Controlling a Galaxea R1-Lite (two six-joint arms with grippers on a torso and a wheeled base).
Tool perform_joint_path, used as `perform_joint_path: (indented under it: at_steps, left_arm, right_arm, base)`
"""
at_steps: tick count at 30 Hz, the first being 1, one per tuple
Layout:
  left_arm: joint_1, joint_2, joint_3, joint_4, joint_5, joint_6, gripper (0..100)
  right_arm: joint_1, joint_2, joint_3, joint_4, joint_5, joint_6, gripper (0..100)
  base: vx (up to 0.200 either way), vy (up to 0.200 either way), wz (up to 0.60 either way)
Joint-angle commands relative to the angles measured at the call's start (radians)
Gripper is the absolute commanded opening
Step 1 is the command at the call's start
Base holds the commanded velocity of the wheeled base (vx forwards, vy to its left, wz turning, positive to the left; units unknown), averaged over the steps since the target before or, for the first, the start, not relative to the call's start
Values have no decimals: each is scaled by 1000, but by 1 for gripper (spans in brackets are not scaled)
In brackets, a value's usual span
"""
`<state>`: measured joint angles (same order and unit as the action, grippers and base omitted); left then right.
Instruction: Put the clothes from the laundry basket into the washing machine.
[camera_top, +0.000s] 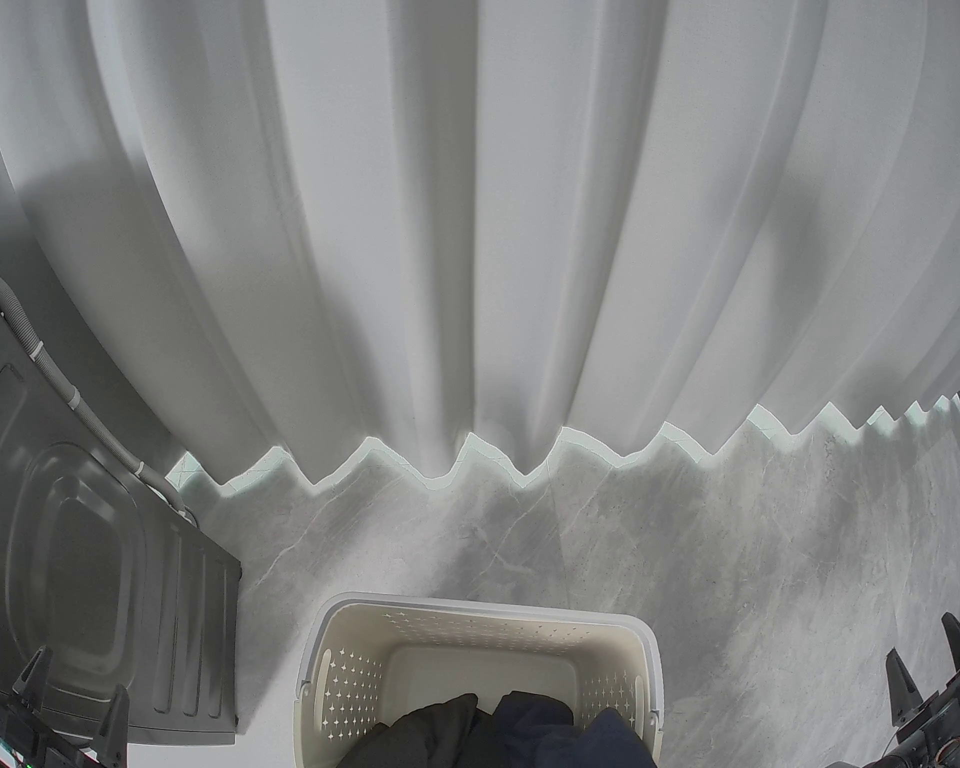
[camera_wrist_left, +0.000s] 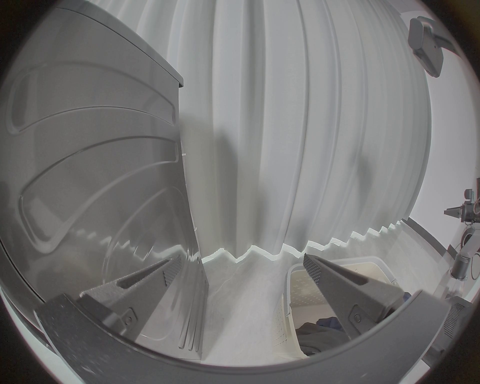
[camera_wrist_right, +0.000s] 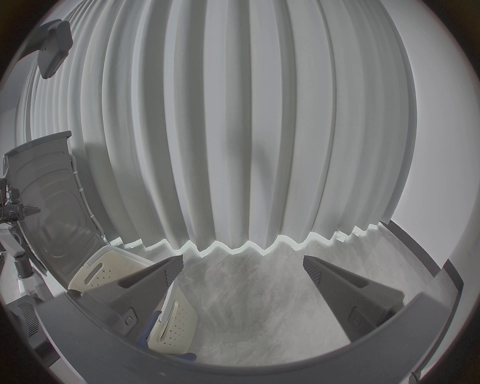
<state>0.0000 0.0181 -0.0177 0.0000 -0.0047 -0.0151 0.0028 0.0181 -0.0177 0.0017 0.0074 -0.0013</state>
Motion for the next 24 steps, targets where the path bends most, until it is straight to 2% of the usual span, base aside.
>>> perform_joint_path:
  at_steps: [1,16,24]
  left_arm:
    - [0,-18,16,0,0,0,100]
    - [0,-18,16,0,0,-5,100]
    - [0,-18,16,0,0,-5,100]
  right_arm:
    - [0,-18,16,0,0,0,100]
    - [0,-18,16,0,0,0,100]
    - [0,-18,16,0,0,0,100]
  base:
    - [0,0,0]
    - [0,0,0]
    - [-200,0,0]
